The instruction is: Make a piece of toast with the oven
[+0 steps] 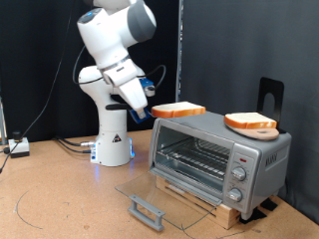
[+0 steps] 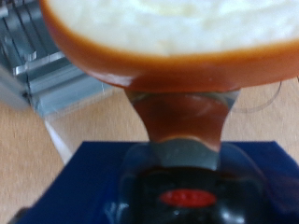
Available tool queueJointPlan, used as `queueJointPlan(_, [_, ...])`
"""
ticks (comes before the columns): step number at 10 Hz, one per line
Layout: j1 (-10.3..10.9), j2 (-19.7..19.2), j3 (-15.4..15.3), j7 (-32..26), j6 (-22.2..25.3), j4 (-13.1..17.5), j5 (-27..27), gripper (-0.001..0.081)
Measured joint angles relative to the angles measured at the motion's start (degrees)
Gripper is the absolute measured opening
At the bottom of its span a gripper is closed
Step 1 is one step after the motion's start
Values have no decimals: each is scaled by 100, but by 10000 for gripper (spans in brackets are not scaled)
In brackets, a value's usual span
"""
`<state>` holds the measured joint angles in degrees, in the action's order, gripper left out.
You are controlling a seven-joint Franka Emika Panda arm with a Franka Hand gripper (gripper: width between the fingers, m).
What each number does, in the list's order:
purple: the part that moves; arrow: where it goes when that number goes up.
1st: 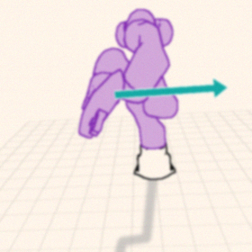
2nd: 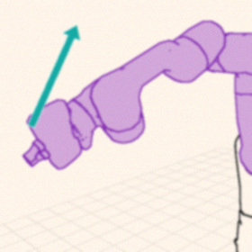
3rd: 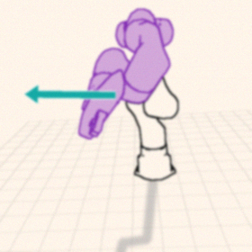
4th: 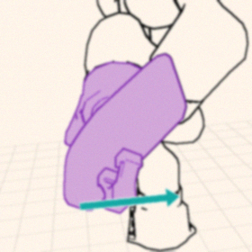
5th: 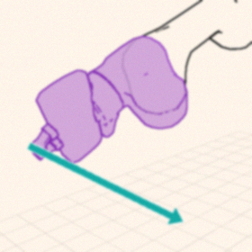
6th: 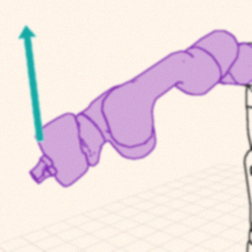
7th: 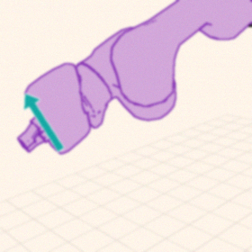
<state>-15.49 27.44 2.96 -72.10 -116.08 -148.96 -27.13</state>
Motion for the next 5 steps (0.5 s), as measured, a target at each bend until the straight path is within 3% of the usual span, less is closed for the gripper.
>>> queueJointPlan(3, [-295, -303, 279, -291, -98, 80, 343, 396])
queueJointPlan(5, [-378, -601, 376, -306, -95, 229, 364, 396])
